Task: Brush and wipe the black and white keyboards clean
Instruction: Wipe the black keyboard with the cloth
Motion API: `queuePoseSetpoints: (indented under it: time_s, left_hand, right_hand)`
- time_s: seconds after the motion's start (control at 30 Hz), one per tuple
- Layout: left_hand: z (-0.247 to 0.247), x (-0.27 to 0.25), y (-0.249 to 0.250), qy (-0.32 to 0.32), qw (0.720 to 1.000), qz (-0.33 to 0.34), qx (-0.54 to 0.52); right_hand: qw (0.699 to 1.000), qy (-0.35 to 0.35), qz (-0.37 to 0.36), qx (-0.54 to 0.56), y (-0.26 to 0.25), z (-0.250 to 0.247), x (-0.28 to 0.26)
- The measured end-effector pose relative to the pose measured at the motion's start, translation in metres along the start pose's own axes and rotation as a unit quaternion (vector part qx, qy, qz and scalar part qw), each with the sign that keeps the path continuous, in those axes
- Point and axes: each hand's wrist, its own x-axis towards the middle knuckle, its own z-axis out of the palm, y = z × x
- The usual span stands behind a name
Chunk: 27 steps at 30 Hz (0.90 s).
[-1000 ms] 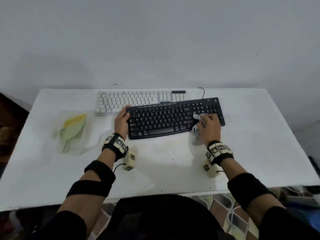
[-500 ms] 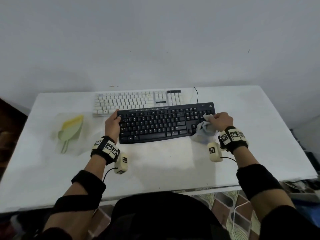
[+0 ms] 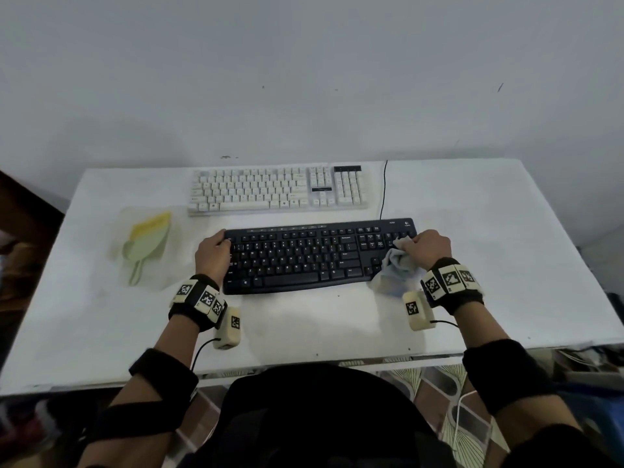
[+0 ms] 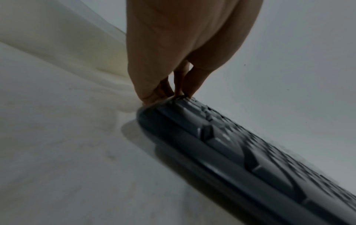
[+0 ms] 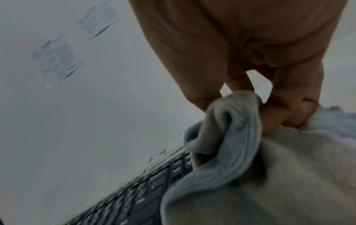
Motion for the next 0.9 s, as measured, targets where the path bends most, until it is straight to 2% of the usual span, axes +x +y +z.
queuePoseSetpoints:
  time_s: [0.17, 0.27, 0.5, 0.67, 0.8, 0.9]
  left_hand:
    - [0.005, -0.001, 0.008, 0.025, 0.998, 0.024, 0.049]
    - [0.005, -0.003, 0.011, 0.023, 0.999, 0.019, 0.039]
    - [0.001, -0.004, 0.012, 0.034, 0.990, 0.038, 0.130]
    - [-0.001, -0.006, 0.015, 0.038, 0.989, 0.052, 0.132]
    - [0.002, -0.009, 0.013, 0.036, 0.993, 0.050, 0.104]
    - [0.002, -0.012, 0.011, 0.018, 0.993, 0.054, 0.103]
  right_hand:
    - [0.998, 0.050, -0.024, -0.025, -0.006, 0.009, -0.014]
    - [0.999, 0.050, -0.018, -0.010, -0.009, 0.011, -0.015]
    - [0.997, 0.074, -0.025, 0.017, -0.020, 0.010, -0.031]
    - [0.988, 0.101, -0.051, 0.102, -0.030, 0.015, -0.030]
    - [0.983, 0.067, -0.091, 0.145, -0.056, 0.008, -0.043]
    - [0.968, 0.010, -0.128, 0.214, -0.084, 0.016, -0.047]
